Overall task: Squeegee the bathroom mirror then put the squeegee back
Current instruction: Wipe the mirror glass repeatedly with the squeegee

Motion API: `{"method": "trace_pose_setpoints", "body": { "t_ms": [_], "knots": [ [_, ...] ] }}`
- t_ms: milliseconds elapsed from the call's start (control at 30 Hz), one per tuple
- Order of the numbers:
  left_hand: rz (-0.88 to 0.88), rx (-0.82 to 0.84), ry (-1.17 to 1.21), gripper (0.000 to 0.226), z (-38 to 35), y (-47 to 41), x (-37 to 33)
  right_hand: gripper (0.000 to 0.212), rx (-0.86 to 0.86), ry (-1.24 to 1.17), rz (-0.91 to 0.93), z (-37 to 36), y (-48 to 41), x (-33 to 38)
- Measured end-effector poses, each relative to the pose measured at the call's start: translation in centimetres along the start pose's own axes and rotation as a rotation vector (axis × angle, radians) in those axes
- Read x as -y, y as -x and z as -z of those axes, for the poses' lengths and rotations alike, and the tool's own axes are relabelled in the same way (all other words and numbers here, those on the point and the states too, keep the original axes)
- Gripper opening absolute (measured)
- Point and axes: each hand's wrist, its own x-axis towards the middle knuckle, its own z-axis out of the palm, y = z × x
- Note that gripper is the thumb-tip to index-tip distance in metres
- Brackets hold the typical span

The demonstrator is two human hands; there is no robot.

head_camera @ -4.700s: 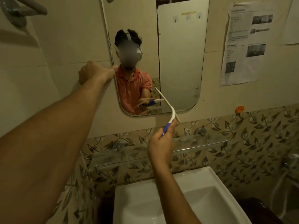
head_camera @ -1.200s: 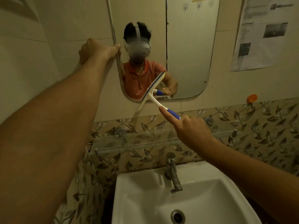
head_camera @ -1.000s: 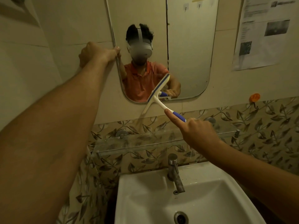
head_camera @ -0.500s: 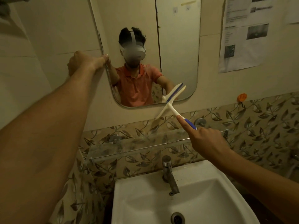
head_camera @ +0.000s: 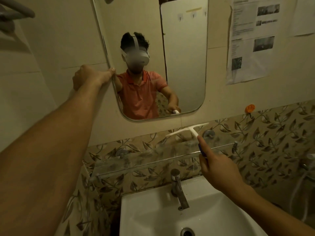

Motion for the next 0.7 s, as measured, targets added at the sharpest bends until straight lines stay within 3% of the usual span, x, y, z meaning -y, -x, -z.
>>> {"method": "trace_pose_setpoints", "body": {
  "t_ms": [533,700],
  "knots": [
    [-0.001,0.011,0.014,0.091,0.0,0.1,0.0,0.07,0.084,-0.135,-0.077,-0.3,0.4,2.3],
    [-0.001,0.011,0.002,0.085,-0.1,0.1,-0.2,0.062,-0.12,-0.486,-0.185,-0.1,-1.1,2.5]
  ]
}}
